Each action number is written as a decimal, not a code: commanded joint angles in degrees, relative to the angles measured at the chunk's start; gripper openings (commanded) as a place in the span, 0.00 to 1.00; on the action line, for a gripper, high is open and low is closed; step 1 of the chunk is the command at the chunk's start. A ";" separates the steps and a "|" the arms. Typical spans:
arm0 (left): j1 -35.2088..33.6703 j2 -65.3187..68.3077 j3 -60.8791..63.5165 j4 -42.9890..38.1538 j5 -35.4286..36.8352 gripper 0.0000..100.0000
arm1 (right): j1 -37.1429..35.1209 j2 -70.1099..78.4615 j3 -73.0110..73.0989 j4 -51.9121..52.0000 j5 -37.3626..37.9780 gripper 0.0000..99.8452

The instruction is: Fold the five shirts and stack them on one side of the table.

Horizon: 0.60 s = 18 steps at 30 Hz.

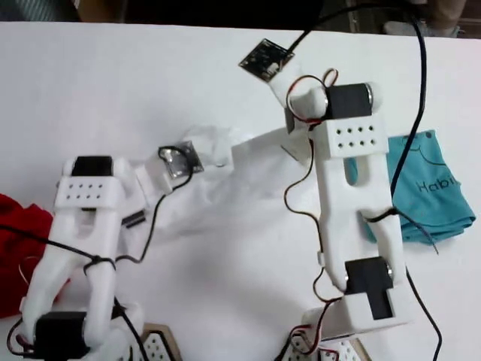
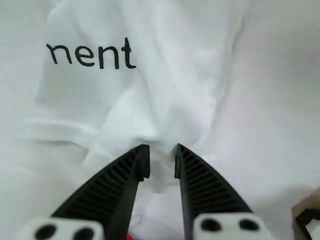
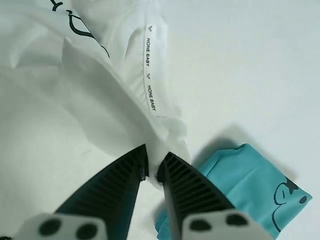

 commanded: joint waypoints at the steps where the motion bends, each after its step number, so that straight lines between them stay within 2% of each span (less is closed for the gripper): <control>1: -0.44 0.09 0.66 -0.88 -0.79 0.11 | 0.66 -3.74 -0.26 -0.04 0.09 0.02; 5: -0.53 0.09 2.86 -2.02 -0.79 0.10 | 0.66 -3.74 -0.18 -0.04 0.09 0.02; 8: -0.53 -0.35 3.30 -2.37 -0.79 0.02 | 0.66 -3.74 -0.18 -0.04 0.09 0.02; 13: -0.53 -0.44 0.13 -1.76 -0.26 0.03 | 0.66 -3.74 -0.18 -0.04 0.09 0.02; 18: -0.44 -0.44 -9.10 6.07 1.58 0.03 | 2.86 -3.74 -0.53 -0.22 0.09 0.02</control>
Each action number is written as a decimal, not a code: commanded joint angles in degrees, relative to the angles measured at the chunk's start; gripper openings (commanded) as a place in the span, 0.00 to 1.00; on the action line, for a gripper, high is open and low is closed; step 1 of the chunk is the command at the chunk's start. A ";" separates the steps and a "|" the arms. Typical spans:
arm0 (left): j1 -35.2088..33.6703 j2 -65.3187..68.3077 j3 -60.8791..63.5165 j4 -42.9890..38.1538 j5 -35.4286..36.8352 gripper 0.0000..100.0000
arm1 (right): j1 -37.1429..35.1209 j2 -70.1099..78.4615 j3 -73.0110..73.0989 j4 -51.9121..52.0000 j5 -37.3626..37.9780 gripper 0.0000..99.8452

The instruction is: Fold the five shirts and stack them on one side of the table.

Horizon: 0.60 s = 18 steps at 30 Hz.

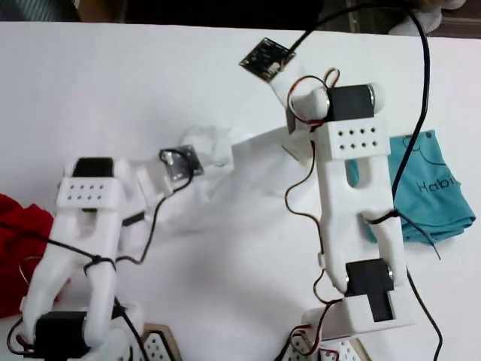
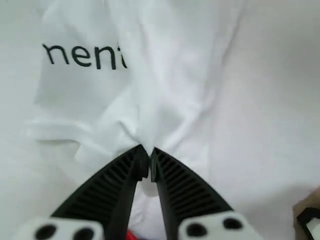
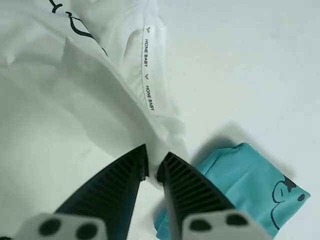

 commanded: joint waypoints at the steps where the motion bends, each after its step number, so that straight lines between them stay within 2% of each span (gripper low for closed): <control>1: -0.53 -0.53 -9.19 6.33 2.20 0.03 | 3.30 -3.56 -0.62 -0.40 0.00 0.02; 6: -0.44 -0.53 -20.62 14.33 5.54 0.03 | 6.99 -3.74 -3.96 -0.75 -0.35 0.02; 10: -0.18 -0.53 -29.32 19.69 7.82 0.03 | 6.73 -6.11 -9.67 -0.48 -0.35 0.02; 13: 0.97 -0.53 -31.25 22.59 7.74 0.03 | 6.29 -8.31 -11.25 -0.48 -0.26 0.02; 16: 2.46 -0.09 -23.87 19.78 7.65 0.03 | 7.16 -8.84 -11.08 -0.40 -0.09 0.02; 18: 2.64 -0.26 -15.08 12.22 7.56 0.03 | 7.87 -8.84 -11.08 -0.40 0.00 0.02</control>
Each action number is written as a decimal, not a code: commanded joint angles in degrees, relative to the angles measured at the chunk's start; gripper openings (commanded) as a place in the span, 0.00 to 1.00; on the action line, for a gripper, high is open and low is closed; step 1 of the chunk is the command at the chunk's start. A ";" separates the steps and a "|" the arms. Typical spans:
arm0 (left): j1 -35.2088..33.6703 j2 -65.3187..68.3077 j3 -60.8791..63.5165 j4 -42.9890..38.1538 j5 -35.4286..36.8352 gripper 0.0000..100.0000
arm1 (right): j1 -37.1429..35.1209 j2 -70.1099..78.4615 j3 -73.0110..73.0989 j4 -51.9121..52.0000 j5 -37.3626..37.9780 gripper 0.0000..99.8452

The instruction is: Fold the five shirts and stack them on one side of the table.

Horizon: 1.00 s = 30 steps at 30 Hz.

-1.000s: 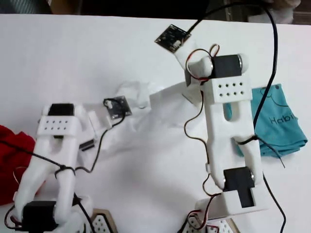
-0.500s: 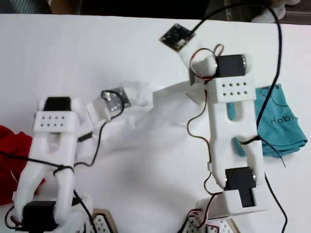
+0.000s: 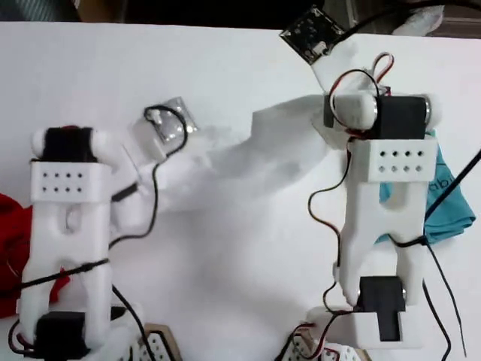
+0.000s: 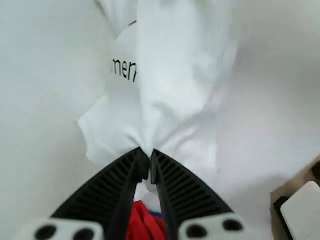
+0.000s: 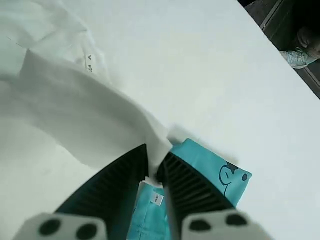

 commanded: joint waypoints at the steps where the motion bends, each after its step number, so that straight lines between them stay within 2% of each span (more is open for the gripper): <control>1: 0.62 -0.18 12.44 -12.04 0.18 0.03 | 1.10 -2.77 -2.37 -0.40 0.00 0.02; 4: 0.70 -0.26 22.11 -21.36 0.18 0.03 | 1.10 -2.77 -2.37 -0.40 0.00 0.02; 7: 0.53 -0.35 23.69 -20.92 0.53 0.05 | 1.10 -2.77 -2.37 -0.40 0.00 0.02; 10: -2.29 -0.44 21.49 -18.90 0.00 0.15 | 1.10 -2.77 -1.58 -0.13 0.00 0.02; 13: -6.68 -0.09 19.91 -20.48 -1.14 0.24 | 1.01 -2.86 0.79 -0.04 0.00 0.02; 17: -10.37 0.00 21.93 -24.88 -4.75 0.24 | 1.01 -3.12 1.93 -0.04 -0.09 0.02; 23: -8.00 0.00 26.15 -29.27 -4.22 0.24 | 1.01 -2.95 1.93 -0.04 -0.18 0.02; 30: -1.85 -0.44 25.71 -28.04 1.41 0.23 | 0.92 -2.95 1.93 -0.04 -0.26 0.02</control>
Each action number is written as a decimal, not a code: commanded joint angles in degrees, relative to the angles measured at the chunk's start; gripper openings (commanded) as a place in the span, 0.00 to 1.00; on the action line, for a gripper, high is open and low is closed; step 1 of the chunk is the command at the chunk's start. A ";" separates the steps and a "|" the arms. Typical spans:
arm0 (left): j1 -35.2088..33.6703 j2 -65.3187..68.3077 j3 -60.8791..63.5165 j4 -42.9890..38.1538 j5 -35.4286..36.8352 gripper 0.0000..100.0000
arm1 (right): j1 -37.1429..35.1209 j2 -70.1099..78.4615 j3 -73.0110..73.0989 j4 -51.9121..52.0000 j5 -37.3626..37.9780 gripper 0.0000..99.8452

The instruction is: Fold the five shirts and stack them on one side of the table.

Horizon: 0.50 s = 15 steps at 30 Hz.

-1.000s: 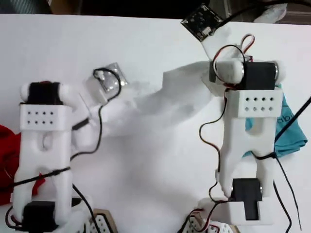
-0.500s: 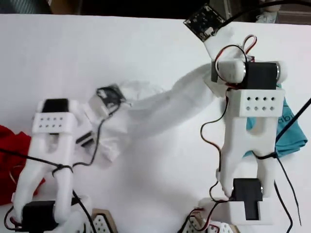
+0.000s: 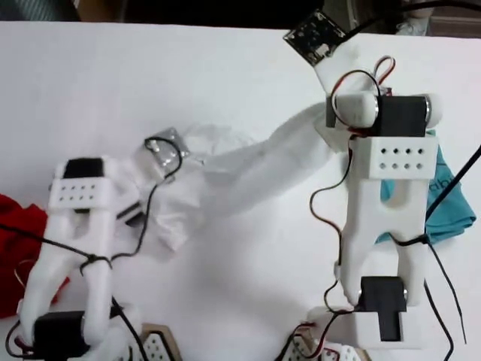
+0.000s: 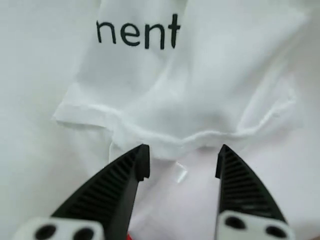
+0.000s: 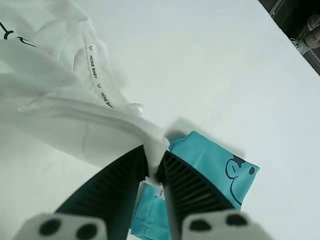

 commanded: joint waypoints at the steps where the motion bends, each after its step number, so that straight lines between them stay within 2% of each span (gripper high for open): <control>1: 2.90 -0.70 -0.57 0.88 1.93 0.23 | 0.40 -2.95 -0.26 -0.04 -0.26 0.02; 11: 4.40 -0.79 -1.10 6.42 3.96 0.23 | 0.40 -2.77 -0.18 -0.04 -0.26 0.02; 15: 4.40 -0.79 -5.05 12.22 8.44 0.23 | 0.40 -2.77 0.97 -0.04 -0.35 0.02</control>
